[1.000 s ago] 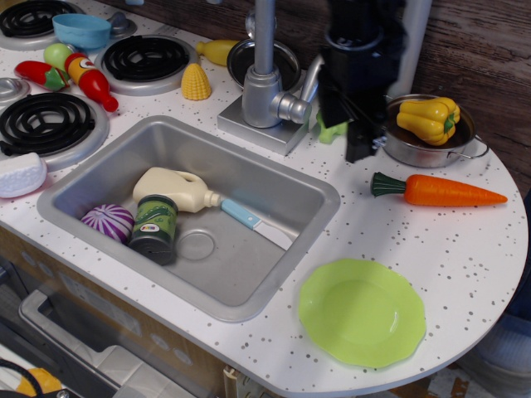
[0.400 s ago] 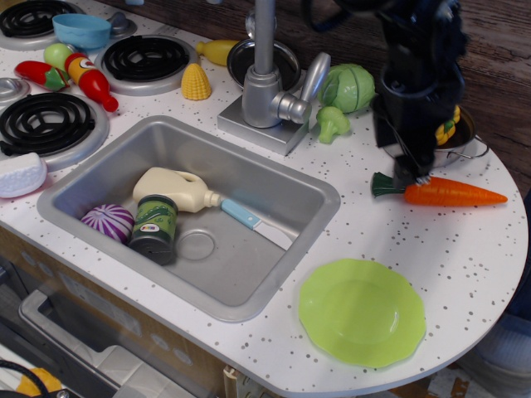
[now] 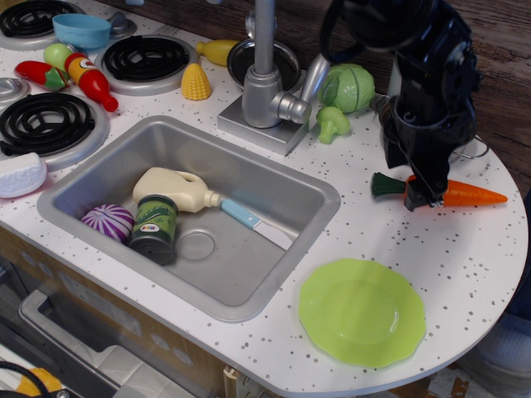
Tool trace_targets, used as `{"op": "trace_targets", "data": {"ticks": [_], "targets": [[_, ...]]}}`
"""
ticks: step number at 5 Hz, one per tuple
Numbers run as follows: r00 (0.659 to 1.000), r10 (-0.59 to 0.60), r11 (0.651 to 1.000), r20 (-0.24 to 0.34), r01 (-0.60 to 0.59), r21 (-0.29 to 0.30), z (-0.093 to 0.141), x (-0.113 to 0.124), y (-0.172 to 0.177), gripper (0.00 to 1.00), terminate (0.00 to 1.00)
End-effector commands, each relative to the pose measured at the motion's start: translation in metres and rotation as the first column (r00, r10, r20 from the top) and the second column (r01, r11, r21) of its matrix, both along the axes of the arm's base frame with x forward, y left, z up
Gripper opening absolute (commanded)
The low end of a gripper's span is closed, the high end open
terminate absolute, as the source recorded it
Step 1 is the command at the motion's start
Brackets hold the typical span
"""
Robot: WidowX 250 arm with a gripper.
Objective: Put carrot on plate
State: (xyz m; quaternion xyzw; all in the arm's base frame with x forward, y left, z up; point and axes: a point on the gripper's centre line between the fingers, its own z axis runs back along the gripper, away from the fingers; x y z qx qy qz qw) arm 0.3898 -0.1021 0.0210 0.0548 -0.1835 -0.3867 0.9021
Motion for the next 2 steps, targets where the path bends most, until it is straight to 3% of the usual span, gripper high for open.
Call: {"op": "trace_targets", "data": {"ticks": [1, 2], "targets": [[0.998, -0.025, 0.999, 0.061, 0.027, -0.032, -0.0017, 0.0182, 0.0091, 1.0, 0.0], [0.997, 0.043, 0.996, 0.061, -0.038, -0.082, -0.0083, 0.0216, 0.0067, 1.0, 0.0]]}}
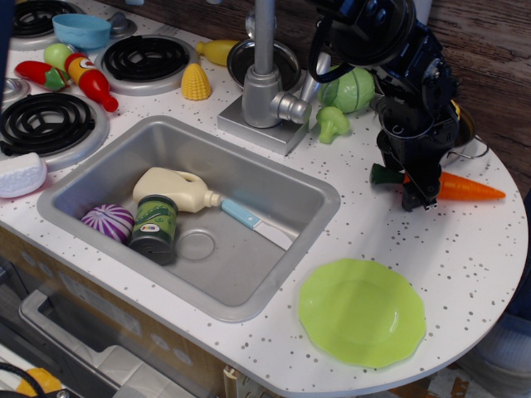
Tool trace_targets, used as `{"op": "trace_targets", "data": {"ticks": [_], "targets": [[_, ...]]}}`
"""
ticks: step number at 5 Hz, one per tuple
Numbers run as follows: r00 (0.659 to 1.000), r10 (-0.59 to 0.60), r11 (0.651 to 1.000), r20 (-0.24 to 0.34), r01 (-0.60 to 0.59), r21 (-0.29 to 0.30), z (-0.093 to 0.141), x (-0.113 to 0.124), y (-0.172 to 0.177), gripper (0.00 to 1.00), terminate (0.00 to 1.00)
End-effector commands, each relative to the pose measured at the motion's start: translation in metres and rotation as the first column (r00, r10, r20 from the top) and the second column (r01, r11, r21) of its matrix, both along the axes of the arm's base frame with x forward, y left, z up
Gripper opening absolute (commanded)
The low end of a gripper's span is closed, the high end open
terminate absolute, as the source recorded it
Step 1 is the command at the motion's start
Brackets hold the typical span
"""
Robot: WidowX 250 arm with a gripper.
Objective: Put carrot on plate
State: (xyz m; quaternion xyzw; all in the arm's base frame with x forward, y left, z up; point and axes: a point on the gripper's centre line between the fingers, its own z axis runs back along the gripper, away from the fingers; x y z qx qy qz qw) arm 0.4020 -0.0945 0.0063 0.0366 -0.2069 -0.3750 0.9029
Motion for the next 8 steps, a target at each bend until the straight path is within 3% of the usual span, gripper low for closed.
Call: {"op": "trace_targets", "data": {"ticks": [1, 2, 3, 4, 5, 6, 7, 8], "targets": [[0.998, 0.053, 0.998, 0.015, -0.053, -0.021, 0.009, 0.007, -0.003, 0.0, 0.0], [0.997, 0.075, 0.997, -0.004, -0.075, -0.031, 0.01, 0.005, -0.004, 0.0, 0.0], [0.991, 0.122, 0.992, -0.061, -0.123, -0.019, 0.017, -0.005, -0.002, 0.0, 0.0], [0.973, 0.201, 0.979, -0.115, -0.195, 0.059, 0.042, -0.019, 0.005, 0.0, 0.0], [0.963, 0.215, 0.975, -0.165, -0.201, 0.099, 0.06, -0.04, 0.013, 0.0, 0.0], [0.931, 0.283, 0.959, -0.231, -0.267, 0.1, 0.077, -0.065, 0.013, 0.0, 0.0], [0.877, 0.365, 0.931, -0.312, -0.351, 0.103, 0.078, -0.096, 0.006, 0.0, 0.0], [0.779, 0.541, 0.841, -0.318, -0.499, 0.208, 0.072, -0.119, -0.001, 0.0, 0.0]]}}
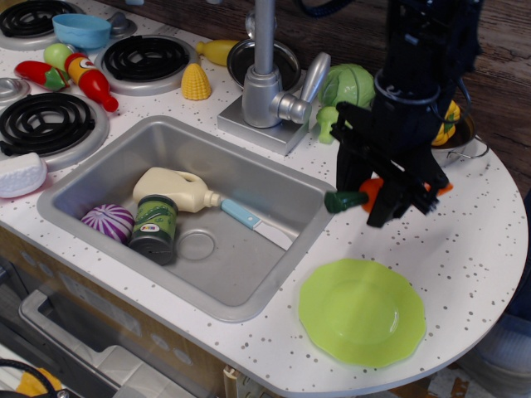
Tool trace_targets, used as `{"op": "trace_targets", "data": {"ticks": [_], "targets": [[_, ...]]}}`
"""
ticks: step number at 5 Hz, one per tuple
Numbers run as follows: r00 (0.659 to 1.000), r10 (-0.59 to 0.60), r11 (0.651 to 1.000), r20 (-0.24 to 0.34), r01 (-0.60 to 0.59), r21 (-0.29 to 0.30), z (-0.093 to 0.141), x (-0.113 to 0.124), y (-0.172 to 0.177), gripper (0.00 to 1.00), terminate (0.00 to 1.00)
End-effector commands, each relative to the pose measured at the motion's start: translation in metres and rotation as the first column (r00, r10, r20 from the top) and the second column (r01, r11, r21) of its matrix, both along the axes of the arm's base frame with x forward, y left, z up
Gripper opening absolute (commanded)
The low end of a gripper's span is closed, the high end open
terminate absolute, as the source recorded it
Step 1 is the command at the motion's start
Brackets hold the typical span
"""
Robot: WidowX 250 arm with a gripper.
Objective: Put carrot on plate
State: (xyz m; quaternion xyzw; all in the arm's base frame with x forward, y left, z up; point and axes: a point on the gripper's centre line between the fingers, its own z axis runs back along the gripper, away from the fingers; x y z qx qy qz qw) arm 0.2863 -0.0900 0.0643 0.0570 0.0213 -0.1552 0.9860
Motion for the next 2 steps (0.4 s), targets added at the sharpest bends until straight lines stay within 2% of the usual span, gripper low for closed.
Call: {"op": "trace_targets", "data": {"ticks": [1, 2], "targets": [[0.988, 0.154, 0.988, -0.005, -0.154, 0.014, 0.005, -0.032, -0.014, 0.0, 0.0], [0.98, 0.201, 0.98, 0.009, -0.201, -0.009, -0.011, -0.05, -0.024, 0.0, 0.0]]}}
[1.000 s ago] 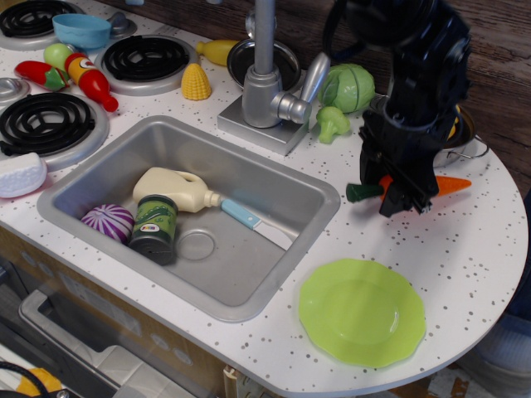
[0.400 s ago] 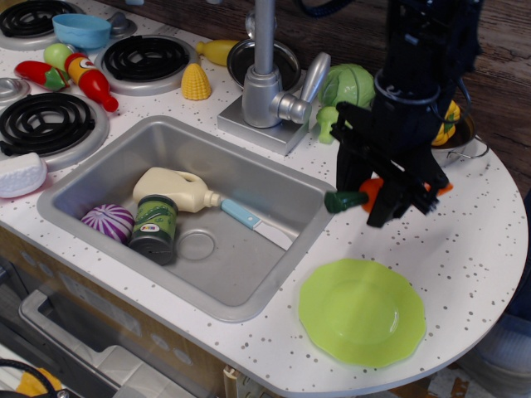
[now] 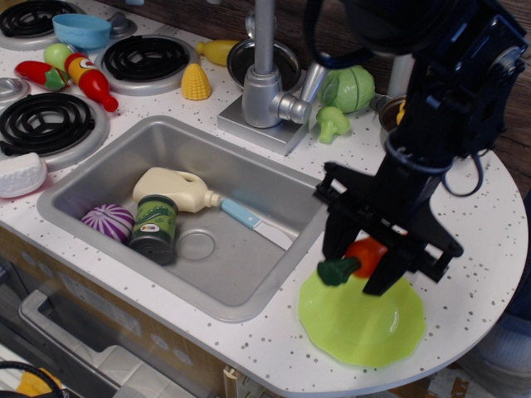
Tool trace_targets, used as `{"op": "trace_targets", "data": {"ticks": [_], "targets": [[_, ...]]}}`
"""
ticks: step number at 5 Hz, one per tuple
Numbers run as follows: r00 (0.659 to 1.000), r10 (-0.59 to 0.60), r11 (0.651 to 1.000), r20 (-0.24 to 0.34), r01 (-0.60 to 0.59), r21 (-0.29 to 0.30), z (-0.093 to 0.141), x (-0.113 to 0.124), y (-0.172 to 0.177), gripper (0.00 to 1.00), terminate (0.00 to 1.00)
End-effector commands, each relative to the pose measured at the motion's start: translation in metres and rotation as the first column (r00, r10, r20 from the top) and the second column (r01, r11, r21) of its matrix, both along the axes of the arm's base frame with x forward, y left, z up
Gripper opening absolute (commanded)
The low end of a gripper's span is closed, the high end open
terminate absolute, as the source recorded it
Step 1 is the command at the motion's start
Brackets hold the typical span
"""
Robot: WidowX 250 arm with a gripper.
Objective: Put carrot on plate
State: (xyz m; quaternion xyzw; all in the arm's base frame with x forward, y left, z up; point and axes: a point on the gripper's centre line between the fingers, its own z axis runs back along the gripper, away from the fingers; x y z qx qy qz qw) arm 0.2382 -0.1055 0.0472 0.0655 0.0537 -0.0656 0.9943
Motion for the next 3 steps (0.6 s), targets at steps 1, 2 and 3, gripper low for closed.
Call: {"op": "trace_targets", "data": {"ticks": [1, 2, 3], "targets": [[0.992, 0.099, 0.995, 0.079, -0.097, -0.034, -0.004, -0.019, -0.015, 0.0, 0.0], [0.987, 0.089, 0.996, 0.135, -0.084, -0.039, -0.015, -0.025, -0.014, 0.0, 0.0], [0.977, 0.086, 0.995, 0.195, -0.076, -0.057, -0.018, -0.022, -0.012, 1.0, 1.0]]}}
